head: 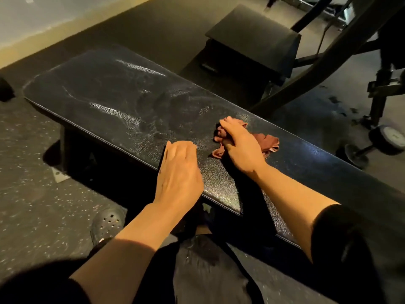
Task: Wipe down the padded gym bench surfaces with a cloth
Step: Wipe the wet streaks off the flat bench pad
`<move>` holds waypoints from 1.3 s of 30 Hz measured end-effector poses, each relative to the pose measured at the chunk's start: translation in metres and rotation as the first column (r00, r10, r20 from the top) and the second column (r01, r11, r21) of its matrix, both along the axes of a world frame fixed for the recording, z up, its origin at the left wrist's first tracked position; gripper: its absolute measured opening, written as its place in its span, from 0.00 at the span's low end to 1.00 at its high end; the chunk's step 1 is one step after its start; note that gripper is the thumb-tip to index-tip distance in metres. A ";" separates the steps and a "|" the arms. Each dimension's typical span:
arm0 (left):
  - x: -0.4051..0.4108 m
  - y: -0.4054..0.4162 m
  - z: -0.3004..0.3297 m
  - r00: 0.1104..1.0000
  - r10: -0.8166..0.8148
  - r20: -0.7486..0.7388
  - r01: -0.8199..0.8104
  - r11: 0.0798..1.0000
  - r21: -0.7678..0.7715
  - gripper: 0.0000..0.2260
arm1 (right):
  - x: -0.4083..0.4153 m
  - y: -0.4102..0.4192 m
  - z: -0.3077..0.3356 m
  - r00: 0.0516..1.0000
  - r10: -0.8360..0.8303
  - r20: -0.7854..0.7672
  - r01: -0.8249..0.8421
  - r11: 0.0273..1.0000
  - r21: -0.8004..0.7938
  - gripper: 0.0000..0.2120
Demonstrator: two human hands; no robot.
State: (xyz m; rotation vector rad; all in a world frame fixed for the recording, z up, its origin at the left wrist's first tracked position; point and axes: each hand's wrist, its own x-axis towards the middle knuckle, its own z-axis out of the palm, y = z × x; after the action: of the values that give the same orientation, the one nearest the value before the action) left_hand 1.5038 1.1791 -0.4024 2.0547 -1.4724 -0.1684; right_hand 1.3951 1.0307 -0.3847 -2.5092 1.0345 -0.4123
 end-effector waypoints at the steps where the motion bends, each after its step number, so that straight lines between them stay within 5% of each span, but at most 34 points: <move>1: -0.003 -0.002 0.001 1.000 -0.008 0.002 0.008 1.000 -0.012 0.18 | 0.003 0.000 0.004 0.994 -0.095 0.063 0.090 0.994 0.066 0.27; 5: -0.011 -0.009 0.004 1.000 -0.022 -0.013 0.022 0.999 -0.026 0.19 | 0.007 0.009 0.030 0.912 -0.167 0.375 0.125 0.983 0.132 0.26; 8: -0.017 -0.010 0.005 0.999 -0.041 -0.024 0.042 0.999 0.005 0.17 | -0.025 0.007 0.034 0.987 -0.142 0.078 0.140 0.990 0.033 0.24; 10: -0.019 -0.009 0.005 0.998 -0.057 -0.013 0.057 0.998 0.022 0.18 | -0.047 0.006 0.026 0.962 -0.253 -0.107 0.264 0.958 0.110 0.24; 13: -0.020 -0.009 0.003 0.998 -0.062 0.021 0.062 0.998 0.026 0.19 | -0.038 0.012 0.004 0.934 -0.313 -0.175 0.329 0.942 0.072 0.29; 17: -0.014 -0.010 0.003 1.000 0.008 -0.019 -0.009 1.000 -0.017 0.15 | 0.000 0.053 -0.030 0.986 -0.046 -0.159 0.027 0.992 -0.120 0.32; 21: -0.007 -0.011 0.001 1.000 0.005 -0.015 -0.005 1.000 -0.009 0.16 | -0.011 0.021 -0.031 0.968 0.150 -0.202 -0.204 0.936 -0.286 0.21; 26: 0.001 -0.011 -0.001 0.998 -0.007 0.067 0.004 0.999 0.044 0.19 | -0.011 -0.046 -0.027 0.924 -0.364 -0.120 0.331 0.916 -0.228 0.19; 32: 0.016 -0.016 -0.003 0.995 0.067 0.069 -0.069 0.997 0.037 0.18 | 0.016 0.016 -0.028 0.974 0.201 -0.101 -0.222 0.931 -0.290 0.20; 35: 0.023 -0.013 -0.002 0.995 0.059 0.081 -0.063 0.997 0.044 0.18 | -0.002 -0.042 -0.025 0.991 0.001 -0.136 -0.041 0.955 -0.293 0.16; 39: 0.038 -0.011 -0.002 0.992 0.083 0.091 -0.088 0.994 0.060 0.21 | 0.033 -0.073 -0.028 0.935 -0.322 -0.145 0.267 0.913 -0.307 0.22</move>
State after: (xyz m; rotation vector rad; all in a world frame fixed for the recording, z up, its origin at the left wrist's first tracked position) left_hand 1.5421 1.1682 -0.4039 2.1974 -1.4448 -0.0921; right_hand 1.4279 0.9580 -0.4125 -2.6884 1.5441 -0.4352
